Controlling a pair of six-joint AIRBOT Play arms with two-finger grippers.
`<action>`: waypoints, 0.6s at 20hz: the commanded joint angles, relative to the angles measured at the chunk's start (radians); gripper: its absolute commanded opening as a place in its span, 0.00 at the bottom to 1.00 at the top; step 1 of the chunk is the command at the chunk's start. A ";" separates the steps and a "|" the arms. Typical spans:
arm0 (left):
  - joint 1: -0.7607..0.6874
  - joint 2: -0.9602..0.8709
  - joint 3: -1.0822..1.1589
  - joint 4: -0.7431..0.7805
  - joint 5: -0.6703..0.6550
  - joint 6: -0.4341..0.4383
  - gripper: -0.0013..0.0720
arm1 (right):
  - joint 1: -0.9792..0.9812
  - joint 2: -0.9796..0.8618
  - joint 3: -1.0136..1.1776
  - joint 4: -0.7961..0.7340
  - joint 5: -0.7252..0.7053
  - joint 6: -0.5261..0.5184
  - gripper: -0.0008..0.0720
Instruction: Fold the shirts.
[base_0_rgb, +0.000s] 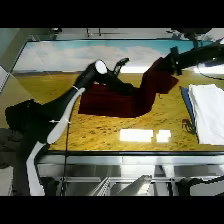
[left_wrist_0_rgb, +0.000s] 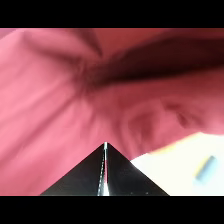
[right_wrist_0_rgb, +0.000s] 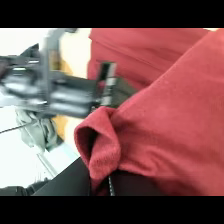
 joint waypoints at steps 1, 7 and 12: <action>0.175 0.196 -0.016 -0.025 -0.289 0.016 0.02 | 0.214 -0.022 0.004 -0.014 -0.265 0.042 0.04; 0.540 0.447 -0.016 -0.027 -0.335 -0.003 0.02 | 0.619 -0.259 0.004 -0.013 -0.765 0.013 0.10; 0.652 0.478 -0.016 -0.026 -0.383 0.010 0.02 | 0.716 -0.384 0.004 0.052 -0.811 -0.026 0.67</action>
